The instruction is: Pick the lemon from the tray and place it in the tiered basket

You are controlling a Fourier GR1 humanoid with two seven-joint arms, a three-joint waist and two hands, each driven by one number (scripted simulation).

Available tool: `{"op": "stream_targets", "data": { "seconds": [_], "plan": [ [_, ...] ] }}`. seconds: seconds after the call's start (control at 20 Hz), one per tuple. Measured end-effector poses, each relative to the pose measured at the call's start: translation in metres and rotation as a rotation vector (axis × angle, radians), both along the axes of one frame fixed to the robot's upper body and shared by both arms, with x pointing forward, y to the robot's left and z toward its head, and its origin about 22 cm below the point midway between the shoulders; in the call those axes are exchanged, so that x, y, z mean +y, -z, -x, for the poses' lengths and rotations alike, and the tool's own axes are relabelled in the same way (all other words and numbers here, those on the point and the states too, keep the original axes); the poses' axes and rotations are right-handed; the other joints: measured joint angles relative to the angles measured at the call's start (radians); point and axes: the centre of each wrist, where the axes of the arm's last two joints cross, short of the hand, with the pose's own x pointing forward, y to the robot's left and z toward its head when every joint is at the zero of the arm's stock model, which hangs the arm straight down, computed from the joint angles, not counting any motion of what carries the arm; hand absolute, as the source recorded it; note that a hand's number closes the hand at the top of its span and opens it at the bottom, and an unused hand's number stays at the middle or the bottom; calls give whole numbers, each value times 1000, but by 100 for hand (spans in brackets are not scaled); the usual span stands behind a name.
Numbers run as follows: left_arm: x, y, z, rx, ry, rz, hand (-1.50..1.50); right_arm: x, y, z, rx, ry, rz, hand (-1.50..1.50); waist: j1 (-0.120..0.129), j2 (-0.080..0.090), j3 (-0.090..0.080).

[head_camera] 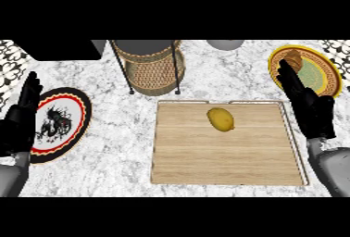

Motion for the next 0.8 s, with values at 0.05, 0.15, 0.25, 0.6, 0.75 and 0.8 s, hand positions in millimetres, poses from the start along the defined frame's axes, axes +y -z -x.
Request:
{"op": "stream_targets", "data": {
  "seconds": [0.05,0.15,0.25,0.6,0.75,0.8],
  "plan": [
    [-1,-1,1,5,18,8,0,5,2,-2,1,-11,-17,-150,5,-1,-3],
    [-21,8,3,25,89,45,0,26,4,-7,11,-72,-75,-150,16,-1,-7],
    [-38,14,3,51,184,90,0,57,6,-12,20,-162,-151,-150,30,5,-10],
    [-95,41,11,165,419,265,0,137,31,-24,28,-318,-313,-150,49,12,-13],
    [-94,52,18,186,437,290,0,144,34,-31,-57,-366,-312,-150,39,6,-13],
    [-92,52,18,190,438,294,0,143,31,-34,-79,-377,-288,-150,34,3,-13]
  ]
}}
